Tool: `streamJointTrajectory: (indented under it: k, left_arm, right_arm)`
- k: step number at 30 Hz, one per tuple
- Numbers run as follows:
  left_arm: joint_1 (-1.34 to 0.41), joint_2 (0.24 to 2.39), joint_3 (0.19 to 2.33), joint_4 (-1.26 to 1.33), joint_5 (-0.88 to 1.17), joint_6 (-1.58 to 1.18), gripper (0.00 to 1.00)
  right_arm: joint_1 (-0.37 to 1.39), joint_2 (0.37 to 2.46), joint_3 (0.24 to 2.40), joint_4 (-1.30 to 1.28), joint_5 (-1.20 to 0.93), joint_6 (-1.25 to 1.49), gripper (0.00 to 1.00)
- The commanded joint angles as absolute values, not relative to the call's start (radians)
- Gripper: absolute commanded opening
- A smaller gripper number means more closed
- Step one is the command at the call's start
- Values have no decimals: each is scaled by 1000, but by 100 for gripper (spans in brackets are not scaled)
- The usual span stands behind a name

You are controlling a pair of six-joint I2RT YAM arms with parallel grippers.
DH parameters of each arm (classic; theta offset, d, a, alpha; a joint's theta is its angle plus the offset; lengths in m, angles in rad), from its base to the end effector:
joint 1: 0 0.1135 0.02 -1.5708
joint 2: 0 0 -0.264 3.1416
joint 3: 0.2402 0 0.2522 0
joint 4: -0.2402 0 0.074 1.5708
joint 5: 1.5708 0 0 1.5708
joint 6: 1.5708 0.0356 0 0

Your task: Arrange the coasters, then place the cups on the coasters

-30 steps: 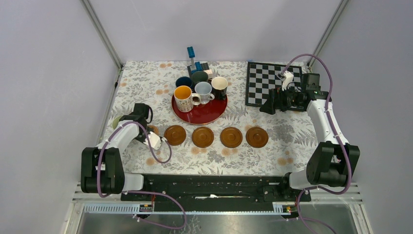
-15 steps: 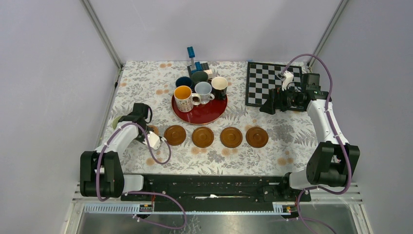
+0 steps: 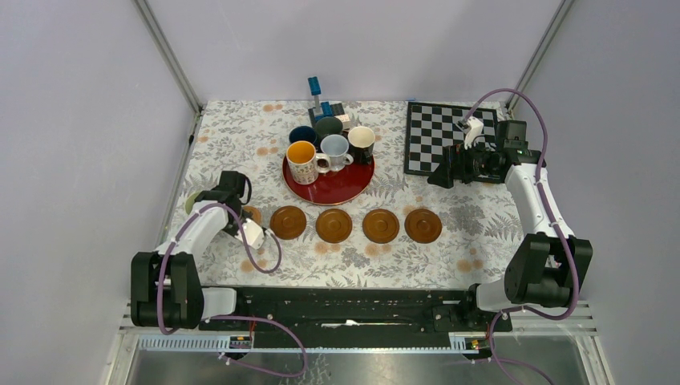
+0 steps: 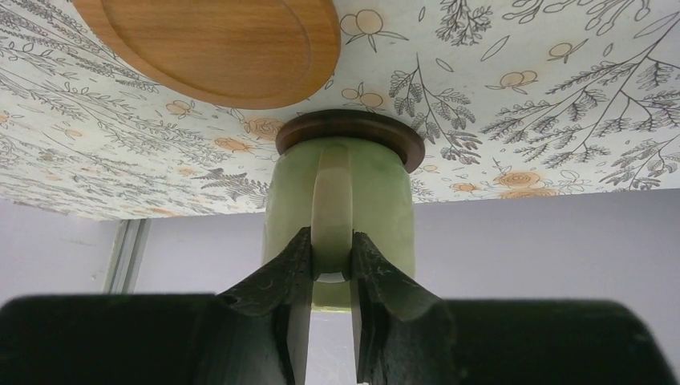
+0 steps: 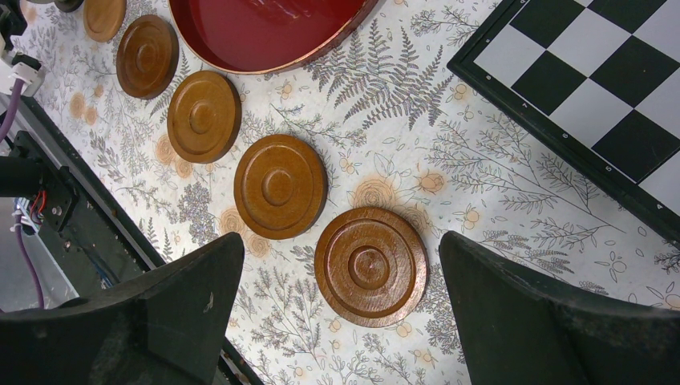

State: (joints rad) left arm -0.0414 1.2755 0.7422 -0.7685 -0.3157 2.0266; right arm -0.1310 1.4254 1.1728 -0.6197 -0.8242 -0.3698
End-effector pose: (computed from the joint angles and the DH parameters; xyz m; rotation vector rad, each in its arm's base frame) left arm 0.2135 0.0022 0.1892 -2.5160 -1.5715 -0.5941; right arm 0.2979 -0.0129 0.2964 -0.6045 2.1242 0.7268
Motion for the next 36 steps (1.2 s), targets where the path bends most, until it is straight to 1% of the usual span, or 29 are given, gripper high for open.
streamJointTrajectory:
  k: [1, 12, 13, 17, 20, 23, 32, 36]
  left_arm:
    - [-44, 1240, 747, -825, -316, 2039, 20]
    - [-44, 1214, 734, -847, -324, 2049, 20]
    - [-44, 1213, 732, -847, -328, 2050, 21]
    - [-44, 1208, 733, -848, -323, 2055, 33]
    - [-44, 1198, 732, -855, -325, 2063, 39]
    - [-44, 1189, 734, -882, -325, 2067, 41]
    - [-53, 1174, 757, -969, -307, 2068, 42]
    - [-57, 1172, 764, -1006, -300, 2072, 40]
  right_arm:
    - [-134, 1395, 1171, -615, -841, -368, 98]
    - [-133, 1393, 1171, -617, -845, -368, 98]
    - [-133, 1392, 1171, -618, -845, -369, 98]
    - [-133, 1386, 1169, -616, -841, -370, 98]
    - [-133, 1389, 1169, -617, -841, -370, 98]
    - [-133, 1390, 1169, -617, -841, -370, 98]
    - [-133, 1390, 1169, -617, -847, -367, 98]
    - [-133, 1385, 1167, -617, -844, -368, 98]
